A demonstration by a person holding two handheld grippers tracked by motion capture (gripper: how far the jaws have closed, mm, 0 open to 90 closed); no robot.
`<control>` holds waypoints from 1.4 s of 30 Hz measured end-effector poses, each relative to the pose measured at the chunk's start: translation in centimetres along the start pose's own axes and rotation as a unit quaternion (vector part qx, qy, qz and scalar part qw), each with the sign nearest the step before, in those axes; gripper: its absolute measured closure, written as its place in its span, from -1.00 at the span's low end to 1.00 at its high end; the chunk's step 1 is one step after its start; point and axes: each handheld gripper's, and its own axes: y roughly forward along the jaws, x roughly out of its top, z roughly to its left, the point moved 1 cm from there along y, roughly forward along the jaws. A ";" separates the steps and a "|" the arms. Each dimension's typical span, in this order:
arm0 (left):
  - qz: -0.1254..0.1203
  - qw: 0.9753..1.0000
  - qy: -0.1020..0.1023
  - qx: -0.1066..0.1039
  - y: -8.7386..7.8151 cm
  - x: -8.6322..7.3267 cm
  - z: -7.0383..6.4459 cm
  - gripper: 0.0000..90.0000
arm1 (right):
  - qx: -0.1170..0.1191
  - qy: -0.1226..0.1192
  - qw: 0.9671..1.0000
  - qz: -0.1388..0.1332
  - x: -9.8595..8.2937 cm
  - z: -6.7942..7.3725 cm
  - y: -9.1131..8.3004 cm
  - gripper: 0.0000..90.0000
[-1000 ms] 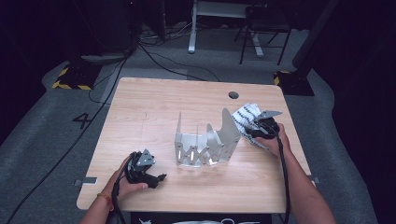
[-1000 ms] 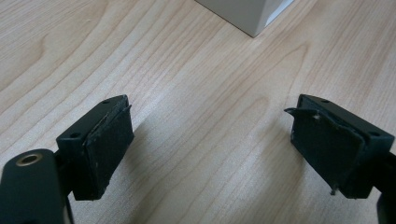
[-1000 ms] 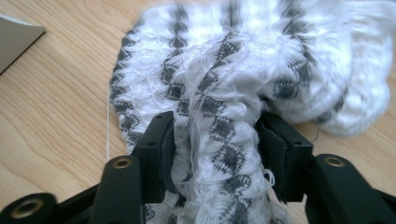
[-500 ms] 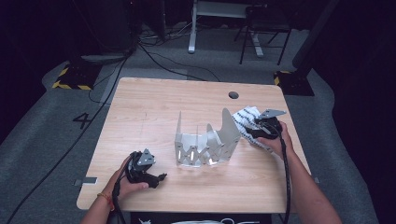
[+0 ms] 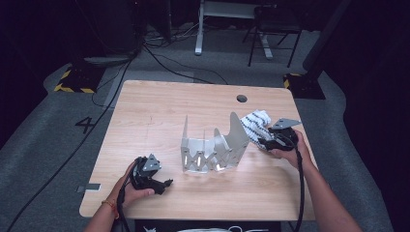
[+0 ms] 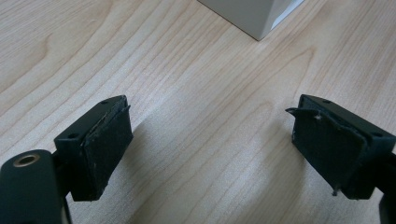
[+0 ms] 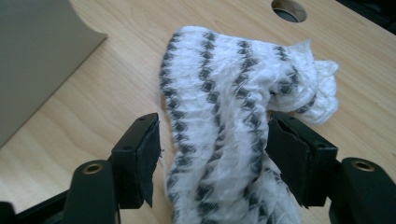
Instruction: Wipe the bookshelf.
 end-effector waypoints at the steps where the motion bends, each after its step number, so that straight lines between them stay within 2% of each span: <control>1: 0.000 1.000 0.000 0.000 0.0 0.0 0.0 -0.73 | -0.002 -0.002 1.000 -0.001 -0.1 0.1 -0.2 -0.22; 9: 0.000 1.000 0.000 0.000 0.0 0.0 0.0 -0.73 | 0.003 0.002 1.000 -0.024 -1.2 0.8 -2.4 -0.22; 13: 0.000 1.000 0.000 0.000 0.0 0.0 0.0 -0.73 | -0.001 -0.008 0.999 -0.031 -1.8 1.3 -3.6 -0.22; 21: 0.000 1.000 -0.001 0.002 0.0 0.0 0.0 -0.73 | -0.004 -0.028 0.999 -0.025 -3.3 2.2 -4.8 -0.22; 26: 0.000 1.000 -0.005 0.006 0.0 0.0 -0.1 -0.73 | -0.004 -0.028 0.999 -0.025 -4.2 2.7 -5.4 -0.23; 31: 0.000 1.000 -0.008 0.008 0.0 0.0 -0.2 -0.73 | -0.005 -0.043 0.999 -0.016 -5.7 3.3 -6.2 -0.23; 34: 0.000 1.000 -0.009 0.009 0.0 0.0 -0.2 -0.73 | -0.003 -0.032 0.999 -0.008 -7.5 3.6 -6.5 -0.23; 35: 0.000 1.000 -0.009 0.009 0.0 0.0 -0.2 -0.73 | -0.003 -0.032 0.999 -0.008 -7.5 3.6 -6.5 -0.23; 37: 0.000 1.000 -0.009 0.010 0.0 0.0 -0.2 -0.73 | 0.001 -0.021 1.000 -0.002 -9.0 3.7 -6.3 -0.25; 38: 0.000 1.000 -0.009 0.010 0.0 0.0 -0.2 -0.73 | 0.001 -0.021 1.000 -0.002 -9.0 3.7 -6.3 -0.25; 39: 0.000 1.000 -0.009 0.010 0.0 0.0 -0.2 -0.73 | -0.004 -0.010 1.000 0.002 -10.0 3.7 -6.2 -0.25; 40: 0.000 1.000 -0.009 0.010 0.0 0.0 -0.2 -0.73 | -0.004 -0.010 1.000 0.002 -10.0 3.7 -6.2 -0.27; 42: 0.000 1.000 -0.009 0.011 0.0 0.0 -0.3 -0.73 | -0.006 0.008 1.000 -0.001 -11.3 3.6 -6.1 -0.29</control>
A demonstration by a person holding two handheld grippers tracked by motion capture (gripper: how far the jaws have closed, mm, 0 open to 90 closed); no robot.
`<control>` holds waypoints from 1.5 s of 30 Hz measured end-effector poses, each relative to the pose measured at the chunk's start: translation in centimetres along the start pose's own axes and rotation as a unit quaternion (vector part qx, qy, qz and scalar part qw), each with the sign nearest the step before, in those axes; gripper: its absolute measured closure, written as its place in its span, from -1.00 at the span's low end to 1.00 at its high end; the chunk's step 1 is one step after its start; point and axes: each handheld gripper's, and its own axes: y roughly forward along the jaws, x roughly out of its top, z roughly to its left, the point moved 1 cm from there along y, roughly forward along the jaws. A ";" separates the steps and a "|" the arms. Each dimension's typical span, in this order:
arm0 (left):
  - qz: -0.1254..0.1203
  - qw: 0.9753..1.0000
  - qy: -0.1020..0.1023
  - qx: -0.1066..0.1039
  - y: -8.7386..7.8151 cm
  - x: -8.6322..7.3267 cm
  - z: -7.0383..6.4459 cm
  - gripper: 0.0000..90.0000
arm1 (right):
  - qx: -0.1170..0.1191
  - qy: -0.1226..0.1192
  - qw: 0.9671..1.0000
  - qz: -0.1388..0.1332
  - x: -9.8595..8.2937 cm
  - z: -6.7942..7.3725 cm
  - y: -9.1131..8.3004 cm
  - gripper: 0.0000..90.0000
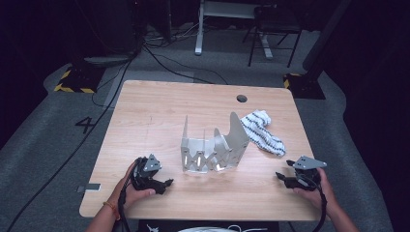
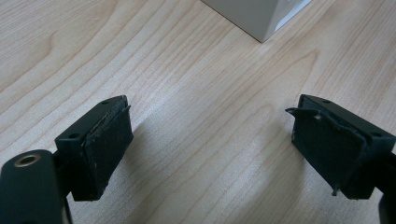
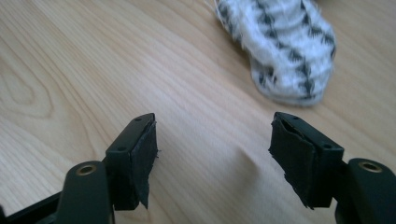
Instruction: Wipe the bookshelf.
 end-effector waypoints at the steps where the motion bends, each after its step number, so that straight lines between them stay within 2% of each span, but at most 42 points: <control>1: 0.000 1.000 0.000 0.000 0.0 0.0 0.0 -0.73 | 0.004 0.013 1.000 -0.007 -0.3 -0.1 -0.1 -0.30; 2: 0.000 1.000 0.000 0.000 0.0 0.0 0.0 -0.73 | 0.007 0.026 1.000 -0.009 -0.6 -0.3 -0.1 -0.30; 3: 0.000 1.000 0.000 0.000 0.0 0.0 0.0 -0.73 | 0.007 0.026 1.000 -0.009 -0.6 -0.3 -0.1 -0.30; 5: 0.000 1.000 0.000 0.000 0.0 0.0 0.0 -0.73 | 0.011 0.057 0.998 -0.019 -1.2 -0.6 -0.2 -0.32; 8: 0.000 1.000 -0.001 0.000 0.0 0.0 0.0 -0.73 | 0.015 0.064 0.998 -0.018 -1.4 -0.7 -0.3 -0.37; 10: 0.000 1.000 -0.001 -0.001 0.0 0.0 0.0 -0.73 | 0.023 0.086 0.996 -0.013 -1.5 -1.0 -0.3 -0.39; 13: 0.000 1.000 -0.001 -0.003 0.1 0.1 0.1 -0.74 | 0.018 0.087 0.996 -0.012 -1.5 -0.9 -0.4 -0.39; 45: 0.002 1.000 0.007 -0.010 0.3 0.3 0.3 -0.77 | 0.027 0.080 0.996 -0.009 -0.9 -1.3 0.5 -0.51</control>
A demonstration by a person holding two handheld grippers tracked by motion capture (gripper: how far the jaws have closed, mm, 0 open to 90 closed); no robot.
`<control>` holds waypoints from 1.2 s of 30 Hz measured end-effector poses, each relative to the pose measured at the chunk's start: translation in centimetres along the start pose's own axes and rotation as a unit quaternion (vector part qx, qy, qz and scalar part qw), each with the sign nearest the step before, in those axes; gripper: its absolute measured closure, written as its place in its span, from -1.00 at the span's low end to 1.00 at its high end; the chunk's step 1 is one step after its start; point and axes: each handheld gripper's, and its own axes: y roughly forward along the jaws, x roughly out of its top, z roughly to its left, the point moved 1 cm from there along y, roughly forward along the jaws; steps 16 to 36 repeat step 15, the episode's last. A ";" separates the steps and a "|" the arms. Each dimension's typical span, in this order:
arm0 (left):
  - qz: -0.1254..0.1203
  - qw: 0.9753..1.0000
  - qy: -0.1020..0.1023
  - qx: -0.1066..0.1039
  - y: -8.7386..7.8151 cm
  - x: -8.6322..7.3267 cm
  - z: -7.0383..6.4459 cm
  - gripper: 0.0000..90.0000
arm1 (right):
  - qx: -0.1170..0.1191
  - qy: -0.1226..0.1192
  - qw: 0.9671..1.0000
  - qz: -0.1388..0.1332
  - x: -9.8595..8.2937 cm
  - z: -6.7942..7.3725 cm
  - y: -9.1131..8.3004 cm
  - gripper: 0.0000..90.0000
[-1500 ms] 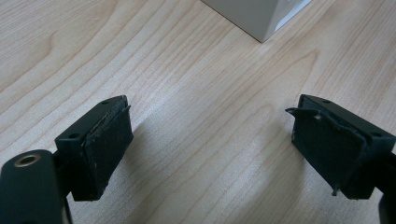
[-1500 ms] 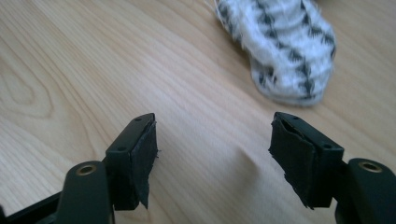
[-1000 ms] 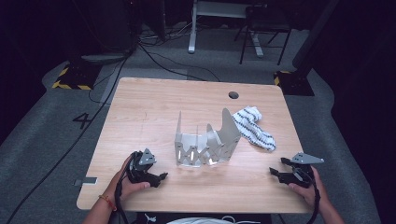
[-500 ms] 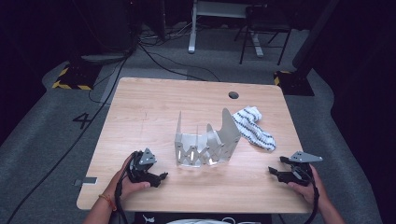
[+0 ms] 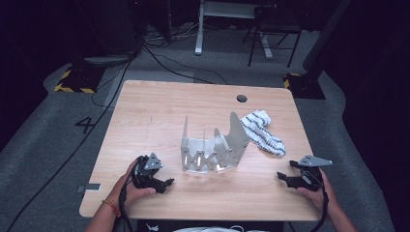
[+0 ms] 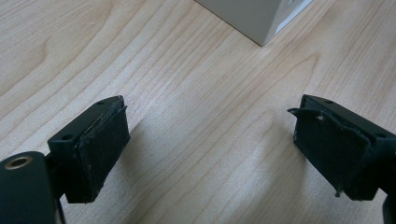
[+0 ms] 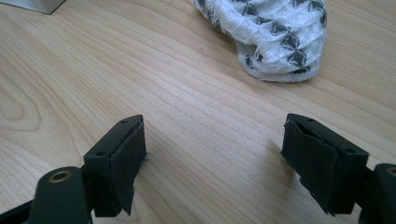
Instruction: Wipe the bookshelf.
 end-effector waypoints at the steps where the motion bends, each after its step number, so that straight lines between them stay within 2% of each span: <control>1: 0.000 1.000 0.000 0.000 0.0 0.0 0.0 -0.77 | 0.000 0.000 1.000 0.000 0.0 0.0 0.0 -0.51; 36: -0.001 1.000 -0.003 0.005 0.1 0.1 0.3 -0.77 | 0.002 -0.001 1.000 0.000 0.0 0.0 0.0 -0.51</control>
